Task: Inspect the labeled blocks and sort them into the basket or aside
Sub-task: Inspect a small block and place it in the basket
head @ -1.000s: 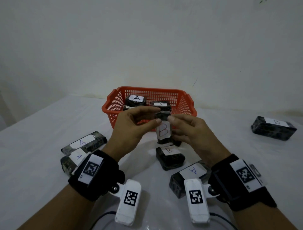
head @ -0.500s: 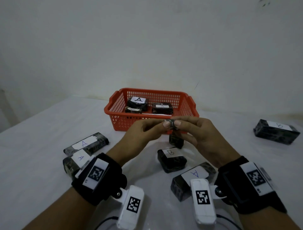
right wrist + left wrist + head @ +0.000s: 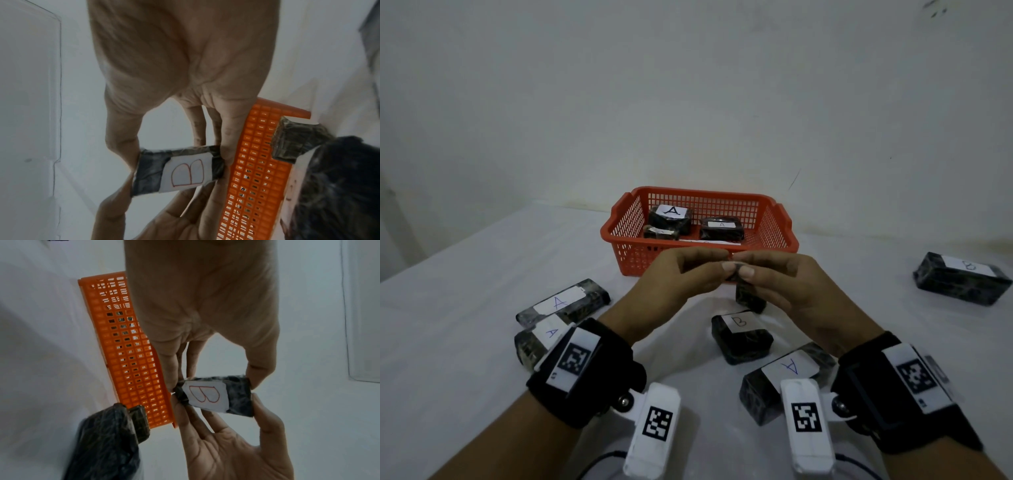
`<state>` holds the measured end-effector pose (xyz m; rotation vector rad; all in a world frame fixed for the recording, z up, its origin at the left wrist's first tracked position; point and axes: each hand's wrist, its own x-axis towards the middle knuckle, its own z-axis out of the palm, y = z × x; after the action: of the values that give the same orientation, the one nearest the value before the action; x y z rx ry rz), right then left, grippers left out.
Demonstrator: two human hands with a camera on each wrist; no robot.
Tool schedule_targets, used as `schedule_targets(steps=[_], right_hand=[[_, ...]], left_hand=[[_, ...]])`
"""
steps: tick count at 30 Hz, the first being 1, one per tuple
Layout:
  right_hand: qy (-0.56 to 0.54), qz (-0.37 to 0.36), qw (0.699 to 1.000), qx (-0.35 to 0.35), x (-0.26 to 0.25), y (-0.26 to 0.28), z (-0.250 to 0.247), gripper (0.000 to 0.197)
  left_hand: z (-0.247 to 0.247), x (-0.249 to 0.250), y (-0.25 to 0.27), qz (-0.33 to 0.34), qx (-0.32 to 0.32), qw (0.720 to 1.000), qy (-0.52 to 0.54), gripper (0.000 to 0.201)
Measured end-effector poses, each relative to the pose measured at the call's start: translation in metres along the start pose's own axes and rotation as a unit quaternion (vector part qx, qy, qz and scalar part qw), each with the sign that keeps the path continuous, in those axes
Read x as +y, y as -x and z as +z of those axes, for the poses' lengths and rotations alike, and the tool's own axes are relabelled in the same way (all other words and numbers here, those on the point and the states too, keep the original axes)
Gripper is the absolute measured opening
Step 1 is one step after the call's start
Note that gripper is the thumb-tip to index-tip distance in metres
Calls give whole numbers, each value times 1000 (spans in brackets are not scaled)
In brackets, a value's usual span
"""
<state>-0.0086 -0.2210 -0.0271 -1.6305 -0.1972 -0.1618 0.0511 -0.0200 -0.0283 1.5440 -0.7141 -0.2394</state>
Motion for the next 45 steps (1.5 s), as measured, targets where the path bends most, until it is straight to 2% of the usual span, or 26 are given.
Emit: schedule_targets(steps=[3, 7, 12, 15, 19, 23, 25, 27, 30, 32, 35, 37, 40, 42, 44, 45], right_hand=[[-23, 8, 1000, -12, -3, 1, 2, 16], [3, -5, 1000, 3, 0, -1, 1, 41], [51, 7, 998, -24, -3, 2, 1, 44], [116, -39, 992, 10, -5, 3, 4, 37], [161, -88, 980, 74, -3, -1, 8, 21], [157, -70, 978, 113, -5, -13, 14, 20], [165, -46, 978, 117, -8, -23, 17, 20], [160, -12, 981, 108, -14, -33, 21, 17], [145, 31, 983, 106, -22, -55, 29, 4], [143, 48, 982, 117, -26, -74, 35, 3], [138, 71, 981, 120, -29, -107, 47, 11], [142, 94, 979, 108, -30, -127, 56, 2], [159, 132, 974, 92, -23, -158, 69, 9], [172, 155, 969, 90, -14, -178, 76, 10], [168, 182, 964, 95, -6, -195, 81, 16], [161, 197, 963, 93, -3, -201, 84, 20]], left_hand=[[-2, 0, -1, -4, 2, 1000, 26, 37], [-3, -1, 1, -17, -33, 999, 29, 38], [-3, 3, -1, -48, 0, 996, 71, 22], [-4, 4, -1, -60, -5, 996, 71, 29], [-5, 6, -4, -83, -3, 996, 8, 56], [-15, 14, -9, -88, 74, 989, -88, 62], [-28, 21, -12, -60, 132, 975, -170, 52], [-47, 29, -17, -28, 198, 951, -237, 34], [-83, 34, -37, -26, 286, 909, -301, 17], [-111, 26, -57, -59, 317, 883, -340, 24], [-143, 6, -85, -142, 305, 862, -379, 54], [-154, -6, -100, -203, 273, 873, -350, 63], [-159, -17, -117, -249, 233, 910, -236, 66], [-160, -20, -125, -254, 216, 922, -197, 49], [-162, -24, -131, -255, 212, 919, -213, 35], [-163, -27, -135, -255, 210, 917, -222, 33]])
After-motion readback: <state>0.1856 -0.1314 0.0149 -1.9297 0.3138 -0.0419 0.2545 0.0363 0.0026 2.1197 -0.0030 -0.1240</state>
